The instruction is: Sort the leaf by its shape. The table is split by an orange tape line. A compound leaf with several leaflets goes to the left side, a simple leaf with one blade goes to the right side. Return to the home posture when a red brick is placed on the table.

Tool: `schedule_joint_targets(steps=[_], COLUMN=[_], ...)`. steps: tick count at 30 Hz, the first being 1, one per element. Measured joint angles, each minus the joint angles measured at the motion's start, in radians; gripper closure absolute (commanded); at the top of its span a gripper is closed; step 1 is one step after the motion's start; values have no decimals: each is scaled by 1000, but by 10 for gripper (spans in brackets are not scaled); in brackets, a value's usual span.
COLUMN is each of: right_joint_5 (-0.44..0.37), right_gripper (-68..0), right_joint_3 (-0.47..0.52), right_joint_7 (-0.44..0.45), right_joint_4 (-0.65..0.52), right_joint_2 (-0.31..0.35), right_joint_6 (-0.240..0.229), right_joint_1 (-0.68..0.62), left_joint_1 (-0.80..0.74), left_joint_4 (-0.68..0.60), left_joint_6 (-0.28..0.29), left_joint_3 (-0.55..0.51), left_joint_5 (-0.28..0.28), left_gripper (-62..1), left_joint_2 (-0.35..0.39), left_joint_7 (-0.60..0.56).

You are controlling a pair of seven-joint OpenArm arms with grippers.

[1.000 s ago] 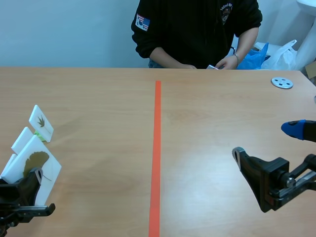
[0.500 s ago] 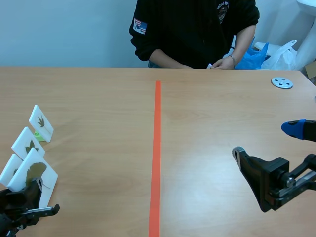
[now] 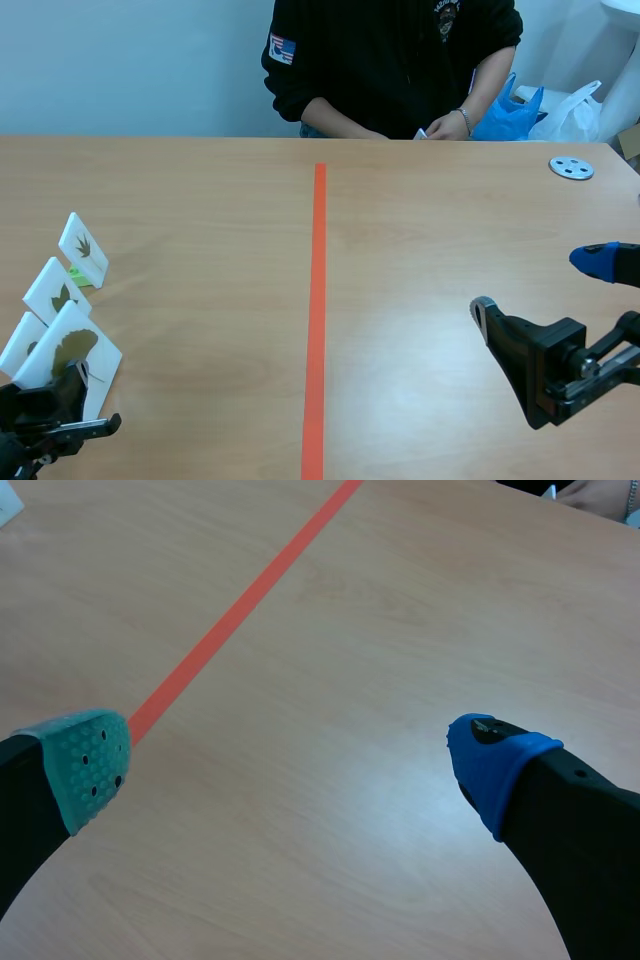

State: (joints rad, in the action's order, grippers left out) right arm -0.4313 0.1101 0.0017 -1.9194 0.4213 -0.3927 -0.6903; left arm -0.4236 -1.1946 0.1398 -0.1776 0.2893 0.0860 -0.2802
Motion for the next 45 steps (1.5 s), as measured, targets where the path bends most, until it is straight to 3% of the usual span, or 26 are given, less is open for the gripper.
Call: schedule_joint_targets(steps=[3,19,30,32,38,40,45], right_joint_5=[0,0,0,0,-1,-2,-3], right_gripper=[-679,-679,-679,-679,-679,-679,-679], right_joint_3=[0,0,0,0,0,0,0], right_joint_7=[0,0,0,0,0,0,0], right_joint_4=[0,0,0,0,0,0,0], right_joint_2=[0,0,0,0,0,0,0], right_joint_6=[0,0,0,0,0,0,0], right_joint_1=[0,0,0,0,0,0,0], left_joint_1=[0,-14,-112,-131,-188,-206,-243], left_joint_4=[0,-80,-322,-398,-605,-652,-743], left_joint_6=[2,10,11,13,138,208,359], left_joint_3=[0,0,-11,-33,-45,-45,-45], left_joint_5=[0,0,0,0,0,0,-1], left_gripper=[-269,-268,-270,-316,-564,-622,-623], left_joint_2=[0,0,0,1,70,98,158], left_joint_7=[-18,-20,10,21,75,100,225])
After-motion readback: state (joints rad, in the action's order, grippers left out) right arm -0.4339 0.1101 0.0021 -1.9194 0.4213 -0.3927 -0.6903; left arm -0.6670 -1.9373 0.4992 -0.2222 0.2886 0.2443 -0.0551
